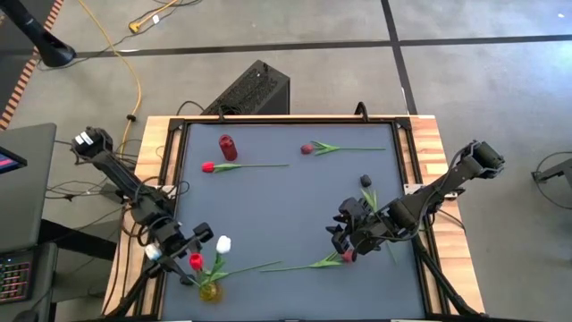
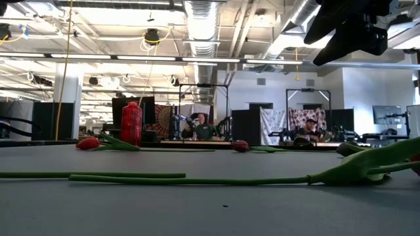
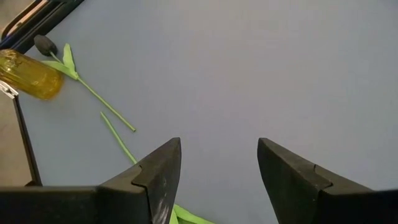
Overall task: Sort flowers into vase by color
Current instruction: Put the bottom left red tulip into the yellow vase
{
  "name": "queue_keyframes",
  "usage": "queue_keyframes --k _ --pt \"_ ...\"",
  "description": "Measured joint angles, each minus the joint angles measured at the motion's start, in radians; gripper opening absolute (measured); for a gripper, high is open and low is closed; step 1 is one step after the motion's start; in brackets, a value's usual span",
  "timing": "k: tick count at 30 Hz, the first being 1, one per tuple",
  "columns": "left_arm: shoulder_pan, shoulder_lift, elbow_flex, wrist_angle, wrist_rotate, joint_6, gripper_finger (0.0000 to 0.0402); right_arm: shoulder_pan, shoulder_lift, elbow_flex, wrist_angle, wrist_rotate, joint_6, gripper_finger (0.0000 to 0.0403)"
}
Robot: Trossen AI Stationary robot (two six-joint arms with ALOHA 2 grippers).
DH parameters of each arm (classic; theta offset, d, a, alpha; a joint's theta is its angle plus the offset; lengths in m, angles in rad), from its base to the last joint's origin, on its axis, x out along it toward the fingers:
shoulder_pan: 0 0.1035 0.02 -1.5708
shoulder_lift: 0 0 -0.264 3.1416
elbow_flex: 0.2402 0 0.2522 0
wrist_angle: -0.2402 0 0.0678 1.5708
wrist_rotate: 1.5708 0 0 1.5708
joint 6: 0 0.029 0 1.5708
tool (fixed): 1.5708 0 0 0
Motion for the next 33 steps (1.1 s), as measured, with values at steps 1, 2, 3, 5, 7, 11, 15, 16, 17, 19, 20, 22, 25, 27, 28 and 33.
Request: queue_keyframes --k 1,2,3,5,7,11,15,16,17,19,20,22,25,27,28,33 --pt "0.0 -0.016 0.0 -0.013 -0.002 0.0 0.0154 0.0 0.0 0.0 0.0 -0.003 0.0 0.024" --pt "0.0 -0.034 0.0 -0.028 -0.004 -0.001 0.0154 0.0 0.0 0.0 0.0 -0.005 0.0 0.024" --pt "0.0 -0.049 0.0 -0.044 -0.006 -0.002 0.0154 0.0 0.0 0.0 0.0 -0.006 0.0 0.024" --pt "0.0 -0.078 0.0 -0.077 -0.021 -0.009 0.0154 0.0 0.0 0.0 0.0 -0.006 0.0 0.024" --pt "0.0 -0.104 0.0 -0.118 -0.037 -0.019 0.0154 0.0 0.0 0.0 0.0 -0.006 0.0 0.024" --pt "0.0 -0.151 0.0 -0.193 -0.055 -0.051 0.0154 0.0 0.0 0.0 0.0 -0.006 0.0 0.024" --pt "0.0 -0.189 0.0 -0.234 -0.054 -0.123 0.0154 0.0 0.0 0.0 0.001 -0.006 -0.01 0.024" --pt "0.0 -0.198 0.0 -0.239 -0.052 -0.138 0.0154 0.0 0.0 0.0 0.001 -0.006 -0.012 0.024" --pt "0.0 -0.208 0.0 -0.245 -0.05 -0.153 0.0154 0.0 0.0 0.0 0.001 -0.006 -0.012 0.024" --pt "0.0 -0.228 0.0 -0.257 -0.046 -0.177 0.0154 0.0 0.0 0.0 0.002 -0.006 -0.012 0.024" --pt "0.0 -0.236 0.0 -0.262 -0.046 -0.186 0.0154 0.0 0.0 0.0 0.002 -0.007 -0.012 0.024" --pt "0.0 -0.251 0.0 -0.27 -0.044 -0.199 0.0154 0.0 0.0 0.0 0.004 -0.006 -0.012 0.024" --pt "0.0 -0.277 0.0 -0.278 -0.045 -0.205 0.0154 0.0 0.0 0.0 0.007 -0.007 -0.013 0.024" --pt "0.0 -0.295 0.007 -0.332 -0.046 -0.206 0.0154 0.0 0.0 0.0 0.007 -0.009 -0.015 0.024" --pt "0.0 -0.303 0.021 -0.393 -0.047 -0.205 0.0154 0.0 0.0 0.0 0.008 -0.012 -0.015 0.024" --pt "0.0 -0.302 0.13 -0.677 -0.076 -0.195 0.0154 0.0 0.0 0.0 0.007 -0.028 -0.015 0.024"
